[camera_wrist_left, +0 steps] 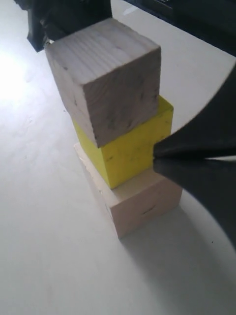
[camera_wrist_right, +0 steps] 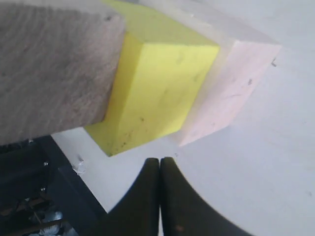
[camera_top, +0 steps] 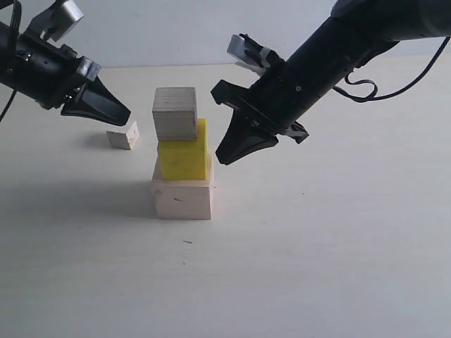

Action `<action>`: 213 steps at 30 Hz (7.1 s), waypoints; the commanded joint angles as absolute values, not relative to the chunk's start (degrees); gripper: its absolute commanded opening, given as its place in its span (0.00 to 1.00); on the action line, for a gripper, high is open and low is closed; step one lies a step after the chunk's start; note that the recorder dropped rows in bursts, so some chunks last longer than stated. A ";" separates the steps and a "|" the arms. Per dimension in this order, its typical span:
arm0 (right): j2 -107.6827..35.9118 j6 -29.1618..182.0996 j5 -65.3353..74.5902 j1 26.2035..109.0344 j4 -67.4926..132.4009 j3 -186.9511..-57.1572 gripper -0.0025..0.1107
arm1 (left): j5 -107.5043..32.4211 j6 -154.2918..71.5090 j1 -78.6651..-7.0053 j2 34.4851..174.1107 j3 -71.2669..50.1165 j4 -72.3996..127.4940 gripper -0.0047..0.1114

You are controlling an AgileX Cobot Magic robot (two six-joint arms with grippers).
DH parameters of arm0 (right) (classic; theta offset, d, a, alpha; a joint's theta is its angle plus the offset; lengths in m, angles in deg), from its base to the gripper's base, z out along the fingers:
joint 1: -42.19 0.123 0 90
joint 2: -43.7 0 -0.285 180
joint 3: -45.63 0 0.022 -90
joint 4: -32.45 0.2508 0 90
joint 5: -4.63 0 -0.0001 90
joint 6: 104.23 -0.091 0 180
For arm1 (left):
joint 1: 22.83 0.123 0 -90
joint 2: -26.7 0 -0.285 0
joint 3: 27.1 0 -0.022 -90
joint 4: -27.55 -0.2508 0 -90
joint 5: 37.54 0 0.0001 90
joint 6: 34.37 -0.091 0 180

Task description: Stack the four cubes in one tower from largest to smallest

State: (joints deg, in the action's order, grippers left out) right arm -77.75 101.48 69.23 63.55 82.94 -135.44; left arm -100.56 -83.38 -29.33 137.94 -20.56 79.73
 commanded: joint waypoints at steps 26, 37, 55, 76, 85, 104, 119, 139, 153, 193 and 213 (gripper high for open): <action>-80.96 107.45 69.54 63.18 90.66 -135.15 0.02 | -101.38 -84.21 -30.95 141.98 -20.44 81.96 0.04; -80.96 107.31 65.40 63.18 90.30 -135.15 0.02 | -101.38 -84.51 -30.95 141.98 -20.44 82.62 0.04; -75.18 105.69 61.69 63.09 87.23 -135.44 0.02 | -101.93 -85.13 -30.95 139.04 -20.44 85.08 0.04; -74.01 107.89 64.98 63.20 92.09 -135.44 0.02 | -102.01 -86.98 -34.26 138.24 -20.44 86.39 0.04; -74.01 108.80 66.82 63.20 92.21 -135.44 0.02 | -100.62 -86.38 -34.76 138.24 -20.44 84.71 0.04; -74.01 108.80 66.16 63.20 92.21 -135.44 0.02 | -100.93 -86.25 -34.76 137.50 -20.44 84.71 0.04; -72.11 106.78 65.02 63.20 88.28 -135.44 0.02 | -99.75 -84.01 -34.52 135.44 -20.44 81.60 0.04; -48.42 94.60 52.63 63.07 68.40 -122.65 0.02 | -85.98 -71.01 -27.74 129.80 -20.44 68.05 0.04; -33.51 94.60 56.79 63.07 68.26 -107.42 0.02 | -85.53 -55.04 -30.11 142.54 -32.52 52.32 0.53; -32.38 96.25 60.35 63.07 68.26 -107.33 0.02 | -96.06 -45.95 -37.05 165.22 -56.52 38.08 0.60; -31.80 96.69 61.53 63.07 68.37 -107.33 0.02 | -95.06 -43.12 -38.93 167.19 -57.15 31.56 0.60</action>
